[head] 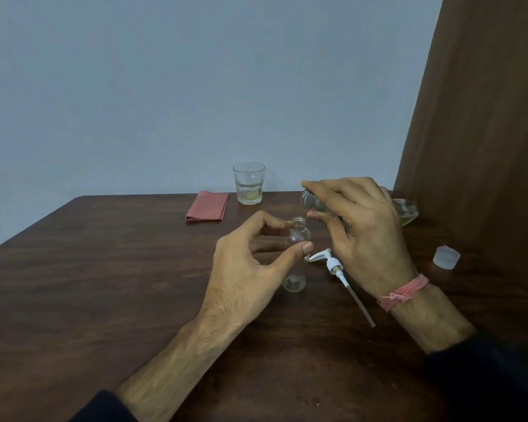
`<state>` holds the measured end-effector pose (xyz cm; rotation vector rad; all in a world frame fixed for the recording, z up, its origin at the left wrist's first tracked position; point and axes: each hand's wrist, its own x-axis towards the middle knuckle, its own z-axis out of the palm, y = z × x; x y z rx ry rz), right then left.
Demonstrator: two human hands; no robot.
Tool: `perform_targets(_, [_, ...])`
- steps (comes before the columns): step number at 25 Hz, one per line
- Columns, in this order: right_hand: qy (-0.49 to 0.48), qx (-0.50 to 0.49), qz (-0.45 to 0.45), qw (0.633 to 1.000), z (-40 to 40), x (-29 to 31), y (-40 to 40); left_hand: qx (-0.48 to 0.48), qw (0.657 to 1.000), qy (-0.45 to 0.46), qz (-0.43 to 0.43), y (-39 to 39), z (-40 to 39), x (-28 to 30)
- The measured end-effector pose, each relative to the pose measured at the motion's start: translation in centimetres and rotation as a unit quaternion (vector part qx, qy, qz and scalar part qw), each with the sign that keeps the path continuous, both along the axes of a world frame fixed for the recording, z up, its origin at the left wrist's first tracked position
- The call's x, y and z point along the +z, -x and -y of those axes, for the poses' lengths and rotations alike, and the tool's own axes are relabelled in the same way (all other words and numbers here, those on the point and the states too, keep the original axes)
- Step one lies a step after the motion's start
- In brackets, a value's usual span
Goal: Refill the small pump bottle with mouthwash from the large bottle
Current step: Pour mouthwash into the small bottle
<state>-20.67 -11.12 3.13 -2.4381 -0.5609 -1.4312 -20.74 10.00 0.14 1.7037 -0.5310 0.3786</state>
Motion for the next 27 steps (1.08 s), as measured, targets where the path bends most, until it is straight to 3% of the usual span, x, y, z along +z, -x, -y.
perform_targets(10, [0.031, -0.004, -0.01, 0.999, 0.5, -0.1, 0.2, 0.051, 0.998, -0.008, 0.018, 0.2, 0.4, -0.3])
perform_targets(27, [0.094, -0.021, 0.006, 0.995, 0.6, 0.8, 1.0, 0.056, 0.998, -0.021, 0.008, 0.2, 0.1, -0.1])
